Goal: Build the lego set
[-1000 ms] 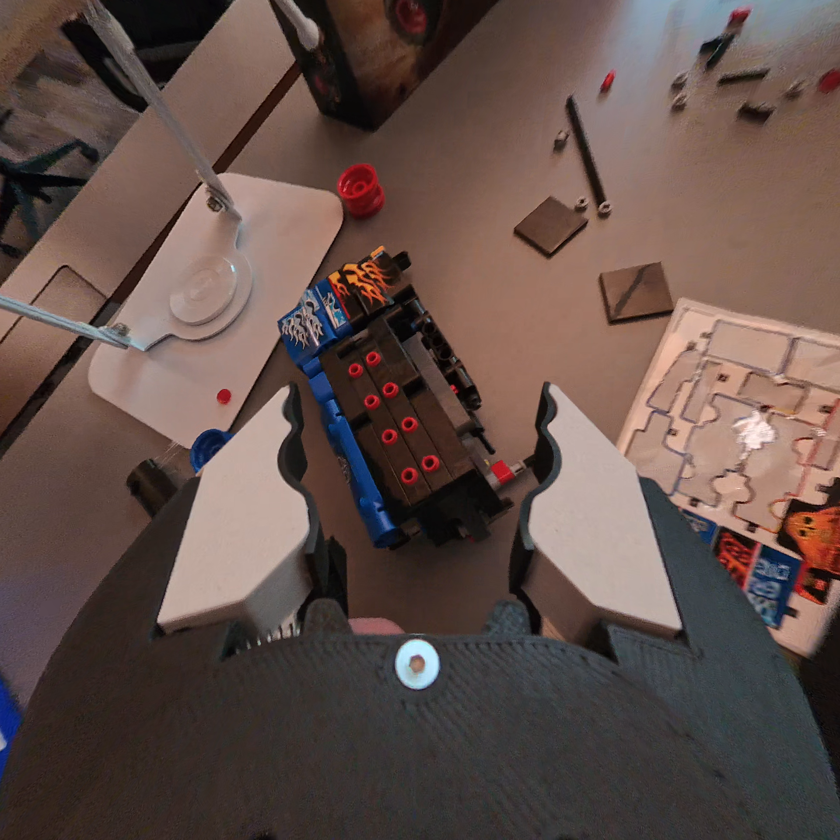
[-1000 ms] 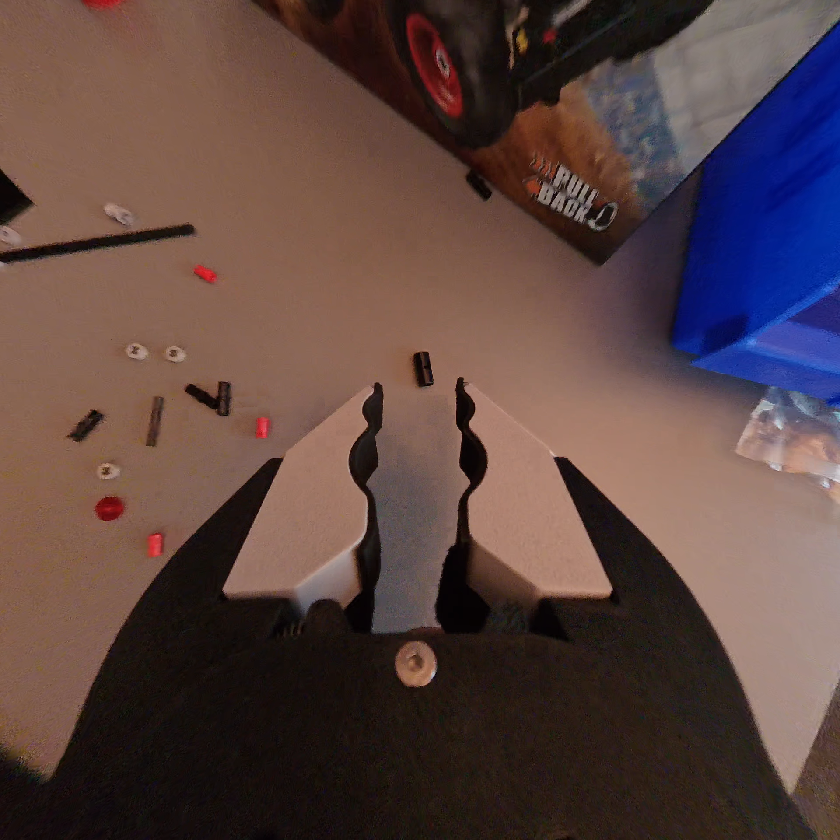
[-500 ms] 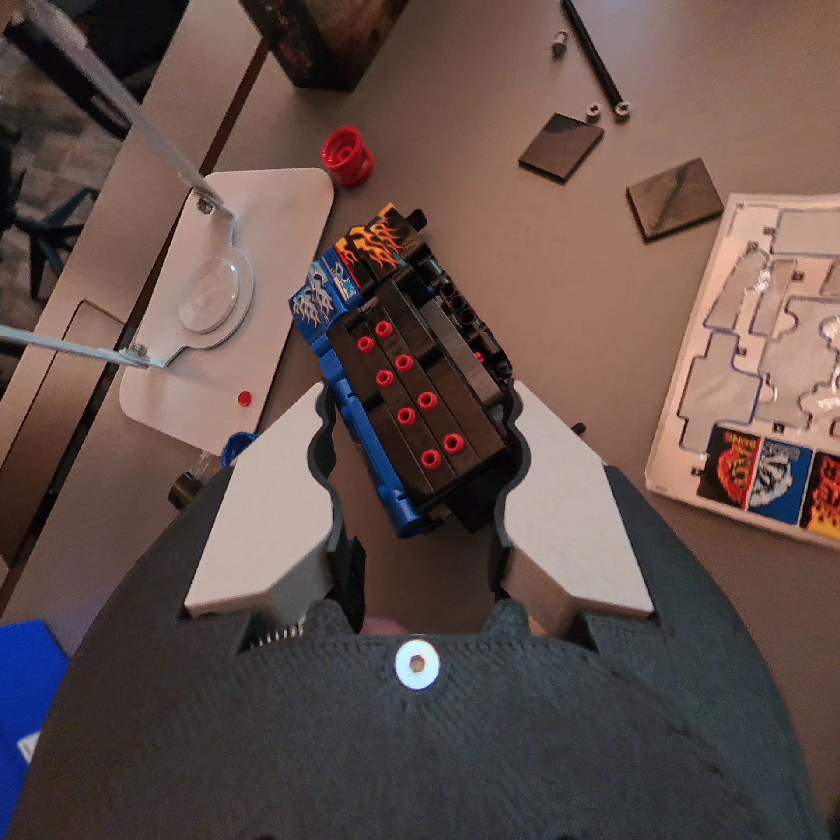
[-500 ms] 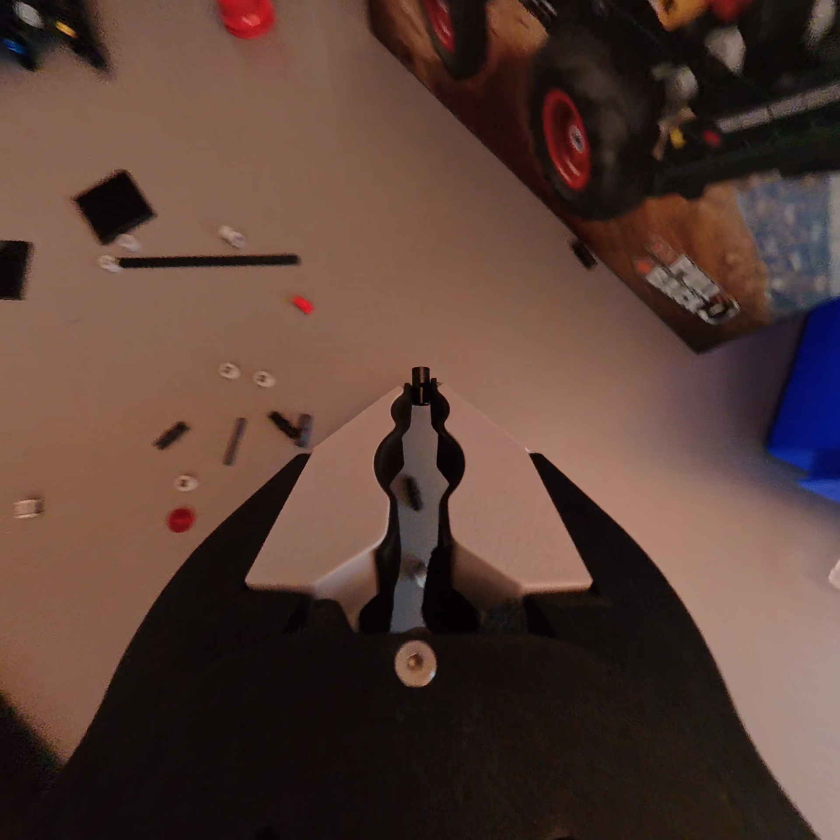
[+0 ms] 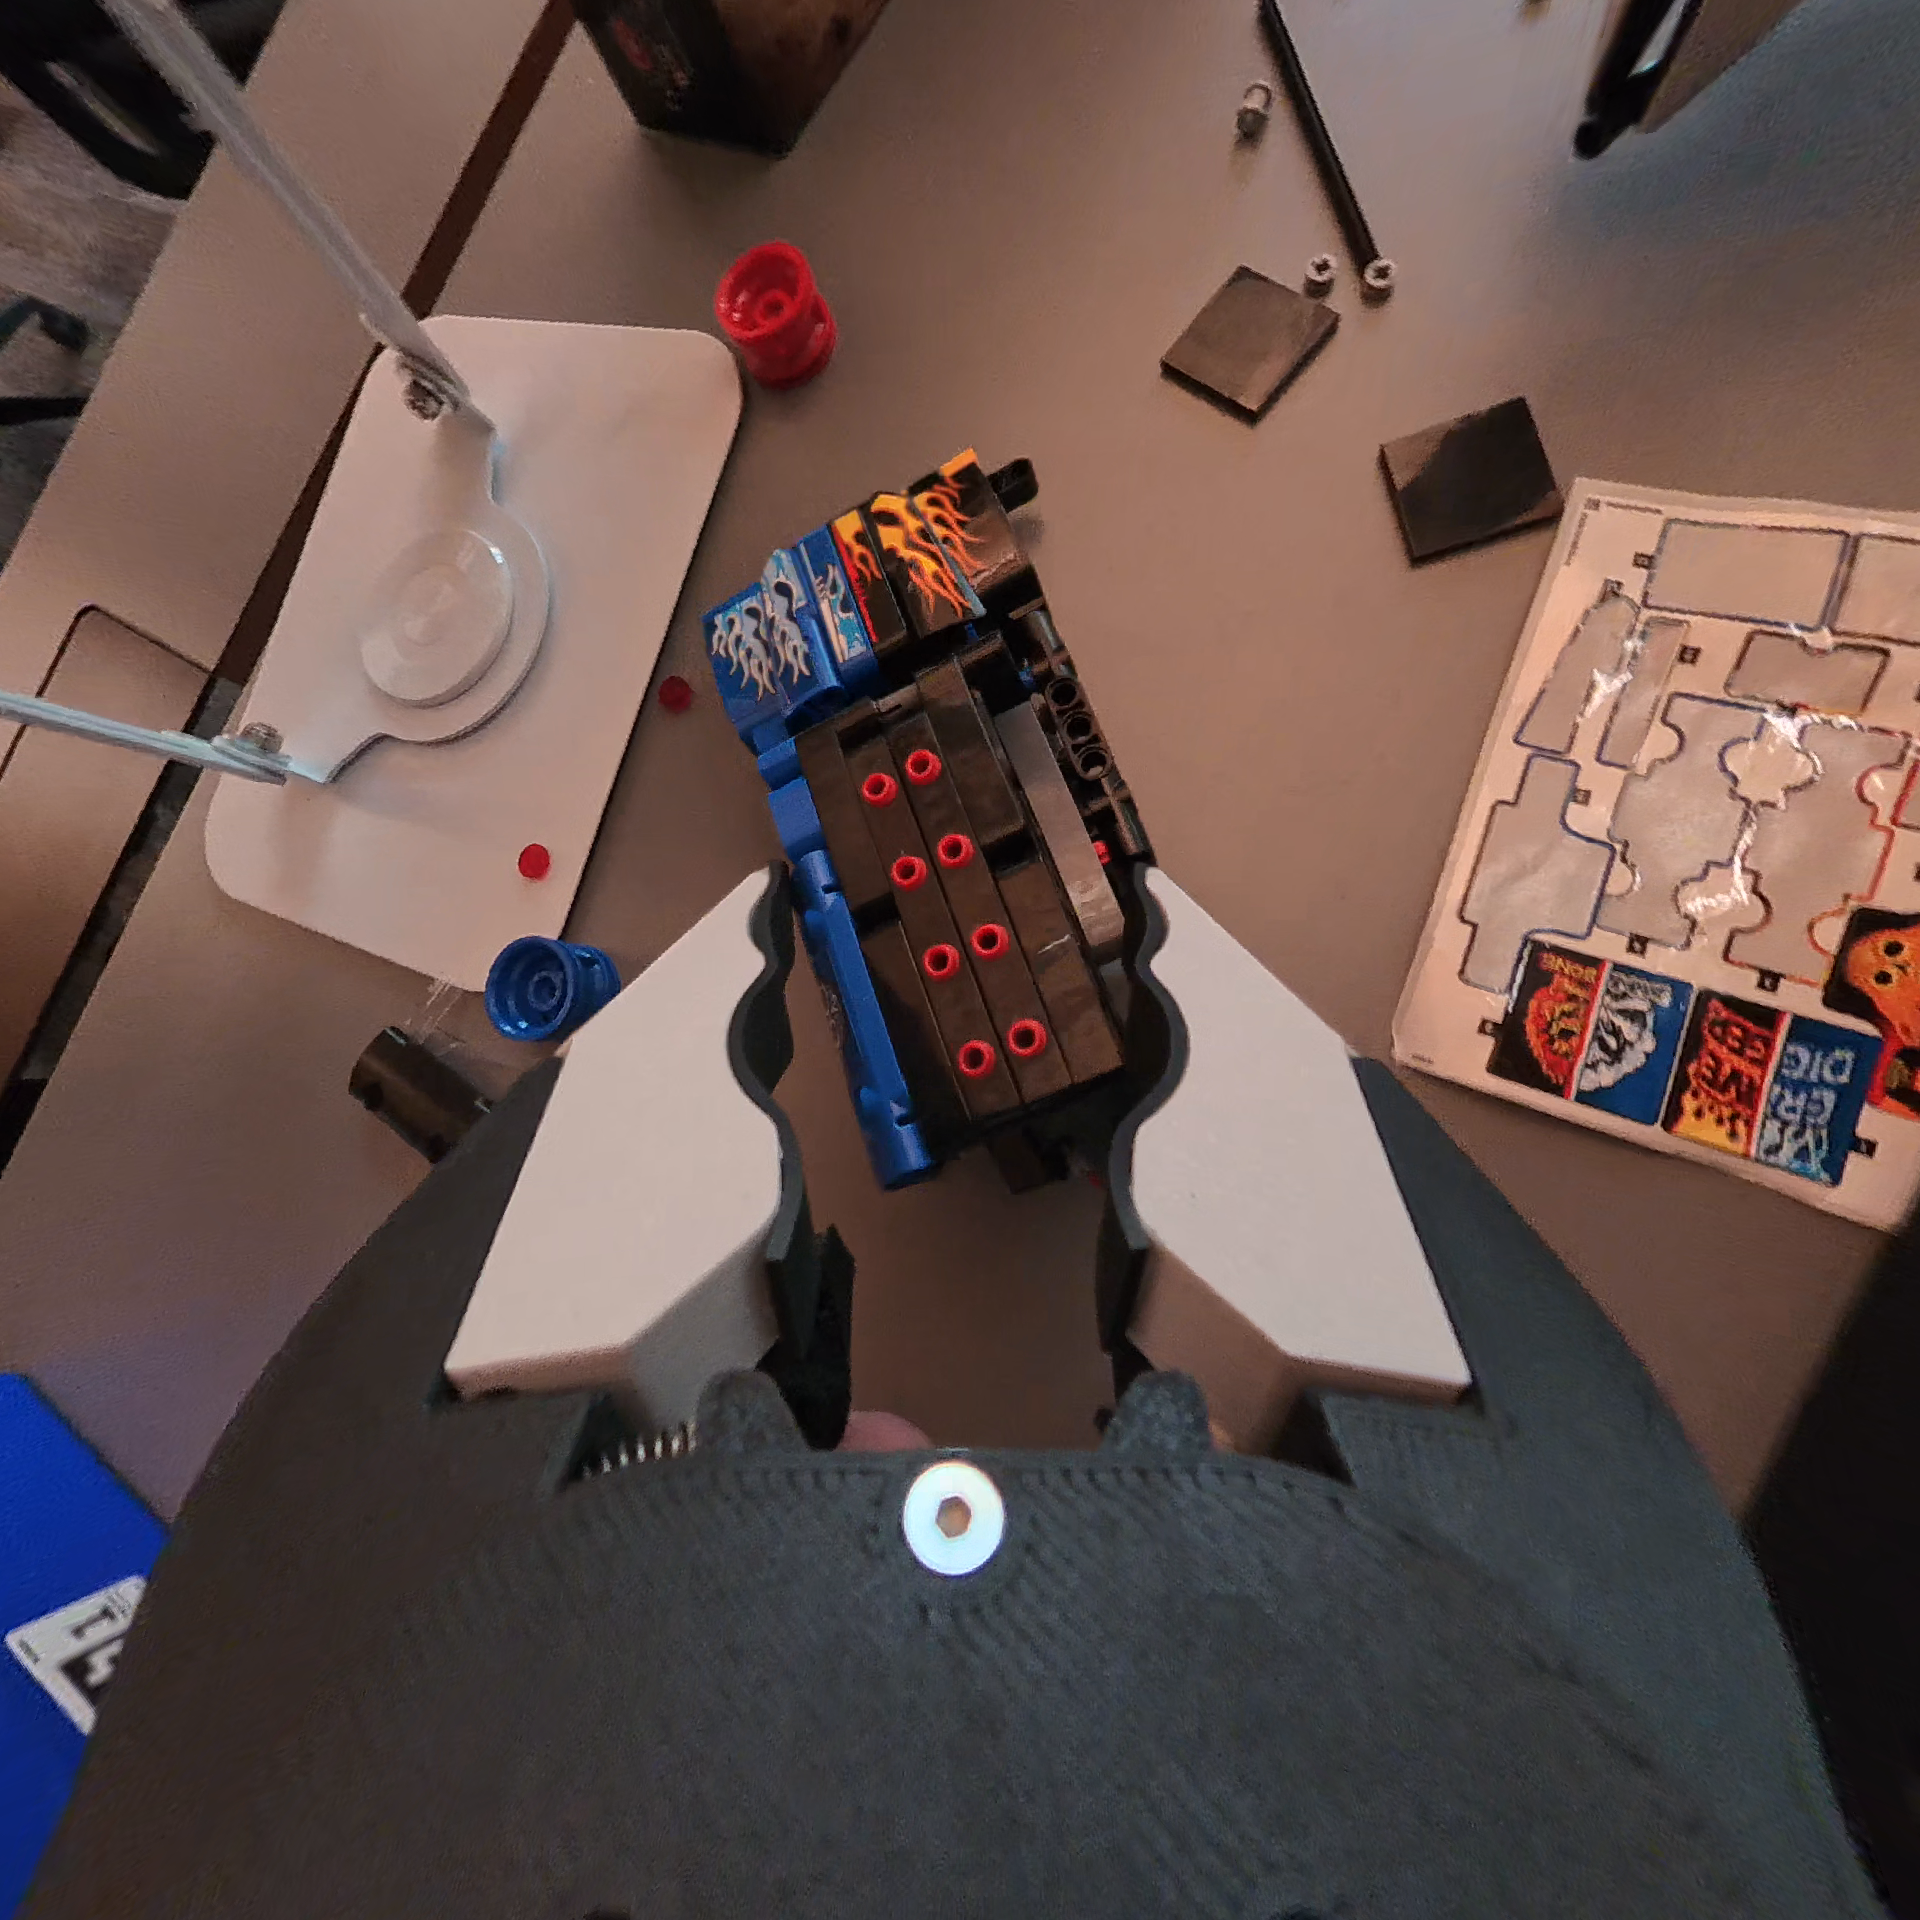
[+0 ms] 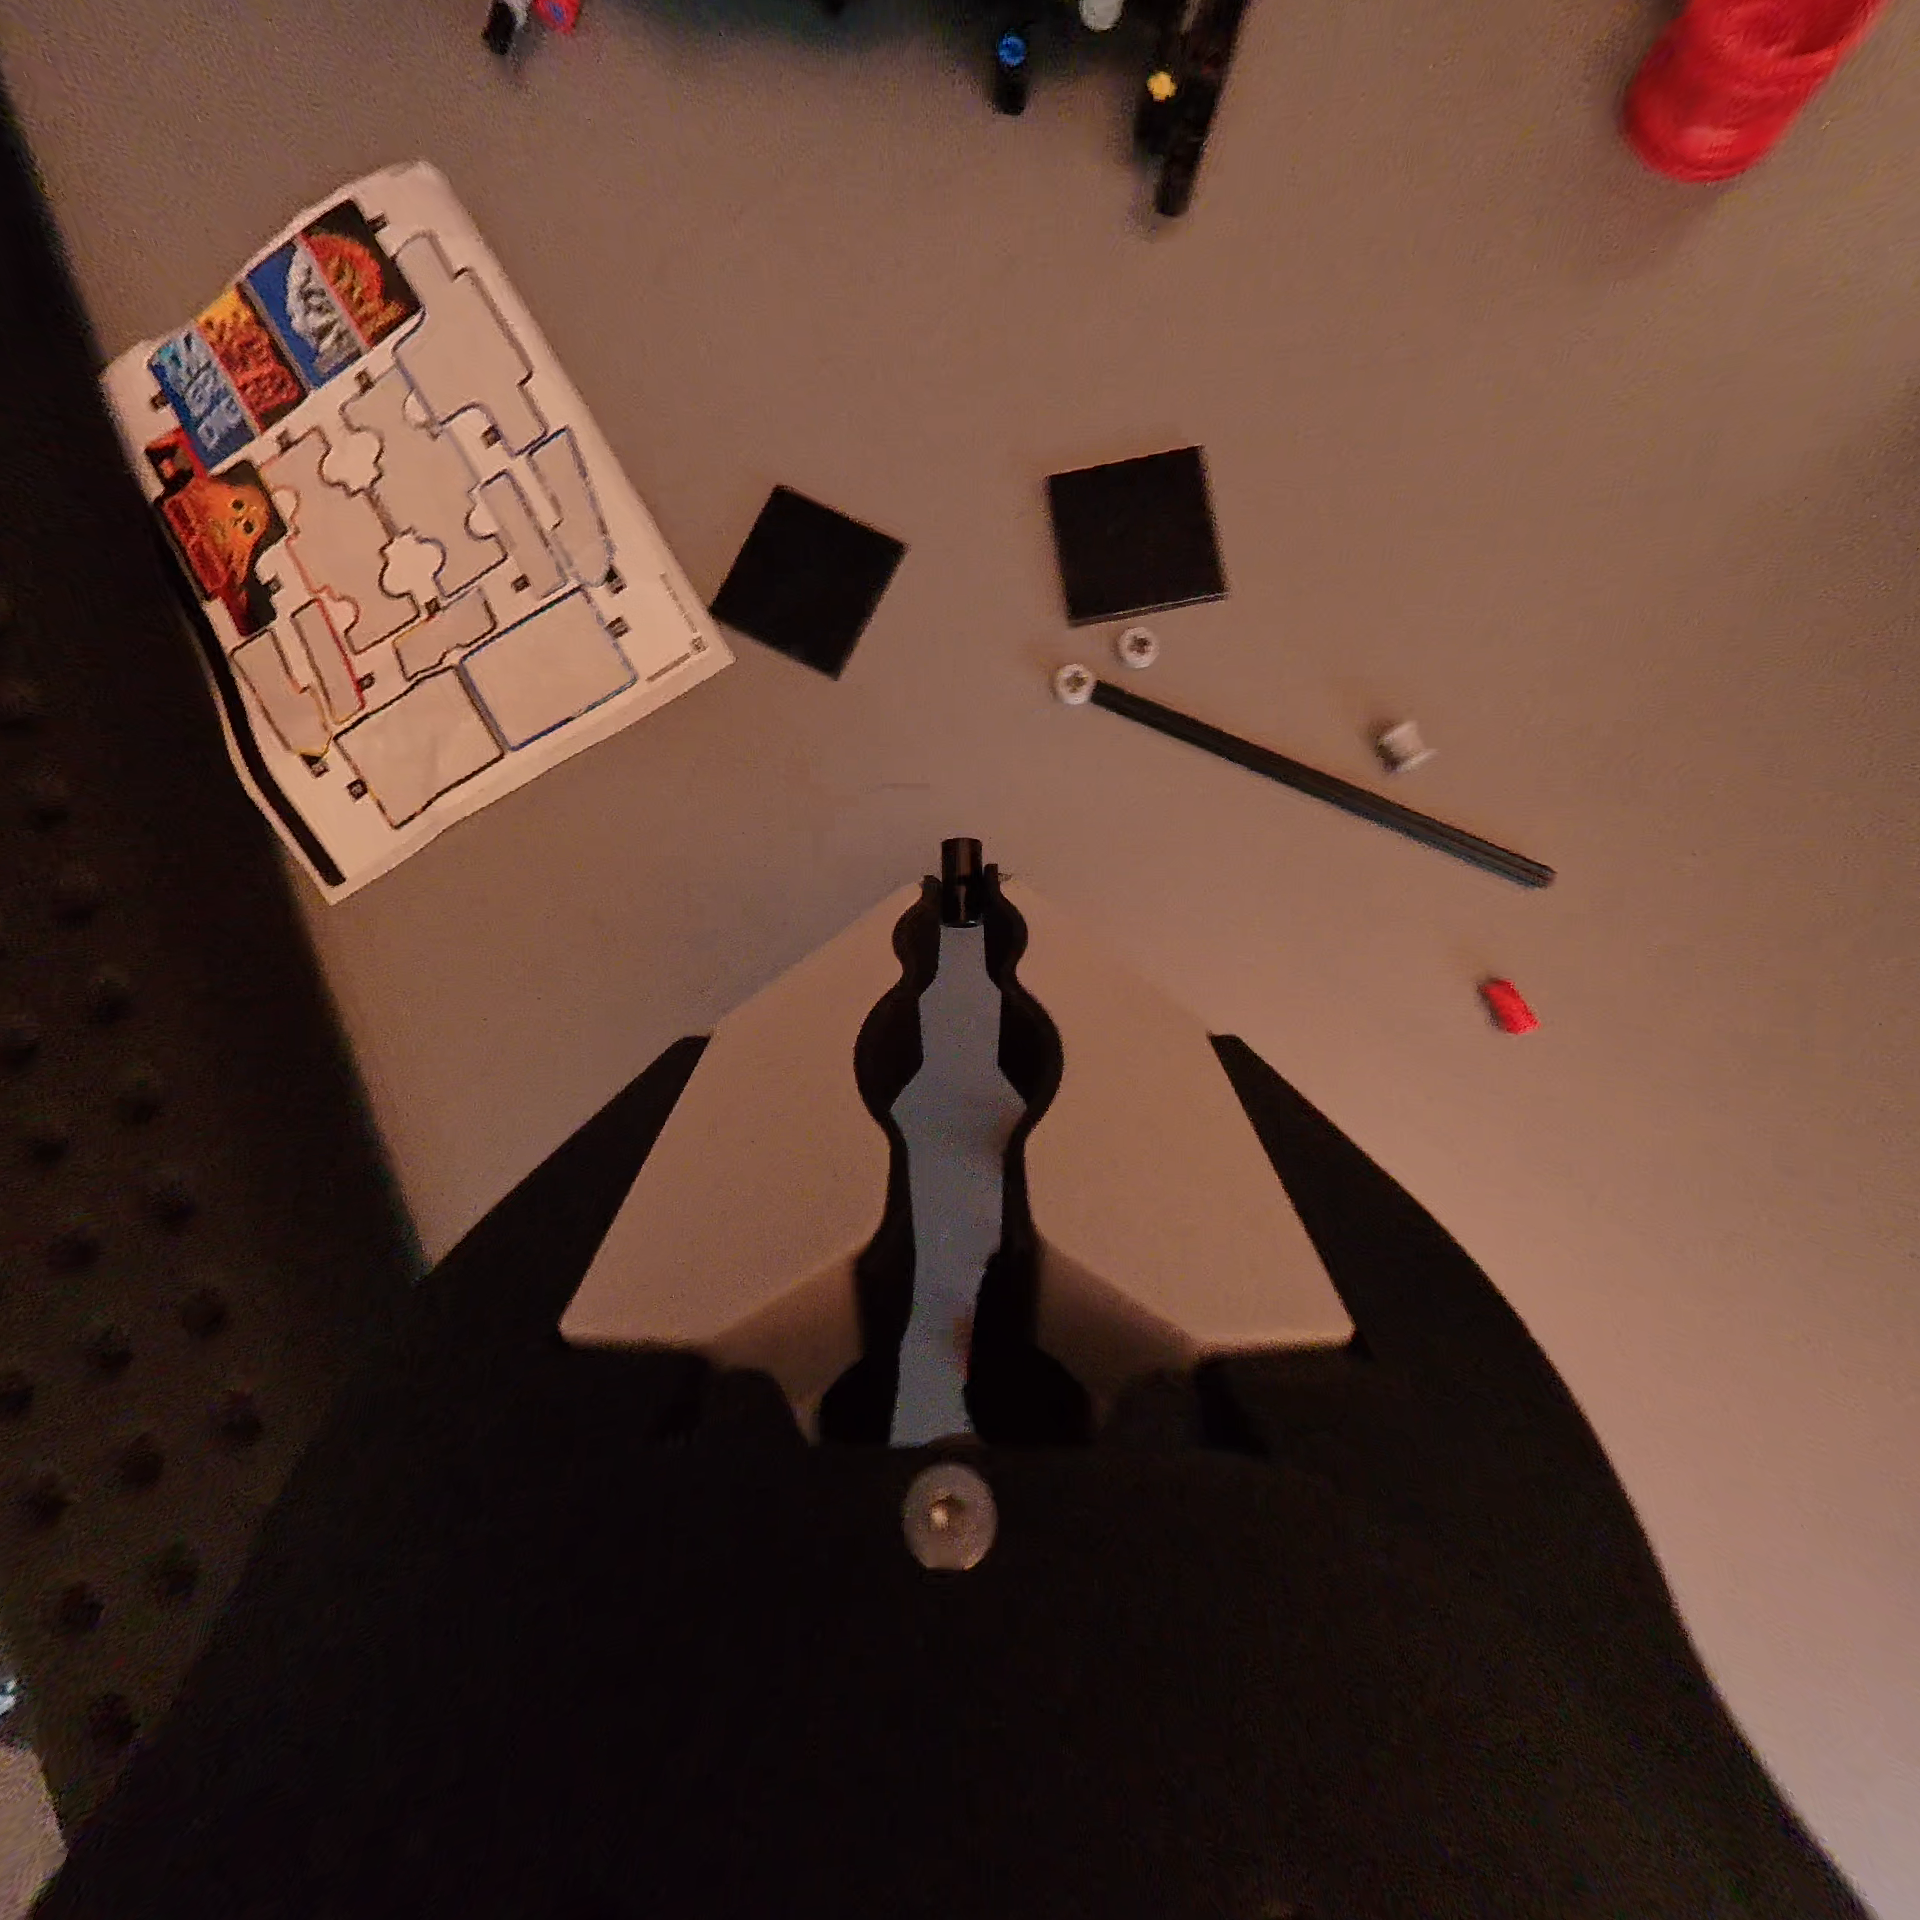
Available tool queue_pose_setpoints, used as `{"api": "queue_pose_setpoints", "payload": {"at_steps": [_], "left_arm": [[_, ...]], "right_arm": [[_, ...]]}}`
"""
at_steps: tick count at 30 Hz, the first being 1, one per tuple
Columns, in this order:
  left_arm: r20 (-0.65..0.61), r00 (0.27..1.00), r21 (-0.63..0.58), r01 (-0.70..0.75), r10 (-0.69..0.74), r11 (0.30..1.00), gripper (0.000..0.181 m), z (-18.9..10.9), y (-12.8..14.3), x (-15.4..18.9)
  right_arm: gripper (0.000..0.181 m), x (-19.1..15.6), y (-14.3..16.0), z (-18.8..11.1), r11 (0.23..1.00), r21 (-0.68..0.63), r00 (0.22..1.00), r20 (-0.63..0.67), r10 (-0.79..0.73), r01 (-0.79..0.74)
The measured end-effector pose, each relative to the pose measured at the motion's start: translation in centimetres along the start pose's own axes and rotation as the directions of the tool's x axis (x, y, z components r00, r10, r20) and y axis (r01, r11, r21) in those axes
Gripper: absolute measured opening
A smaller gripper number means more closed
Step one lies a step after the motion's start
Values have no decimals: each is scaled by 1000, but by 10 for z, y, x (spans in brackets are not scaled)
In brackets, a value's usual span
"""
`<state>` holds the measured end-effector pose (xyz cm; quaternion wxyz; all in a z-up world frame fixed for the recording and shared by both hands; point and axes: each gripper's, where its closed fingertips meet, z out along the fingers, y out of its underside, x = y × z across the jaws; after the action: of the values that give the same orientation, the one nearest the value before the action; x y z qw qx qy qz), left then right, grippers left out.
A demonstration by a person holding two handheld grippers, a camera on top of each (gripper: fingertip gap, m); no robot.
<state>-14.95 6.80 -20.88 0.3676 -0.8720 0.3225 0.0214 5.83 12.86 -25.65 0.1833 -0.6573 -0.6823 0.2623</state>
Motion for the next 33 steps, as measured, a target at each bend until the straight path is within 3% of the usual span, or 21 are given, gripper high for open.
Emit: {"api": "queue_pose_setpoints", "payload": {"at_steps": [5,7,10,11,14,21,27,33], "left_arm": [[-196,950,1,-250,245,968,63,-5,2,12],[-233,936,-42,-281,264,959,63,-5,7,7],[-170,955,-144,-269,244,952,85,-6,14,-8],[-177,954,-144,-268,242,953,85,-8,14,-3],[-111,957,-163,-283,267,945,60,-10,18,-6],[-23,908,-238,-412,419,879,58,-16,27,-28],[55,927,-268,-344,371,900,61,-19,36,-42],[115,862,-308,-441,493,843,60,-17,42,-64]], "right_arm": [[5,-20,3,8,995,0,994,57,-96,96],[7,-24,6,10,991,-19,990,57,-129,130],[13,-27,9,12,987,-30,986,55,-155,157],[13,-29,8,11,987,-19,985,62,-158,160],[15,-29,6,3,987,12,985,73,-158,158],[17,-10,15,-33,995,62,997,12,-80,79],[17,9,38,-70,996,87,994,-107,17,-7],[17,16,63,-93,995,80,981,-179,79,-65]]}}
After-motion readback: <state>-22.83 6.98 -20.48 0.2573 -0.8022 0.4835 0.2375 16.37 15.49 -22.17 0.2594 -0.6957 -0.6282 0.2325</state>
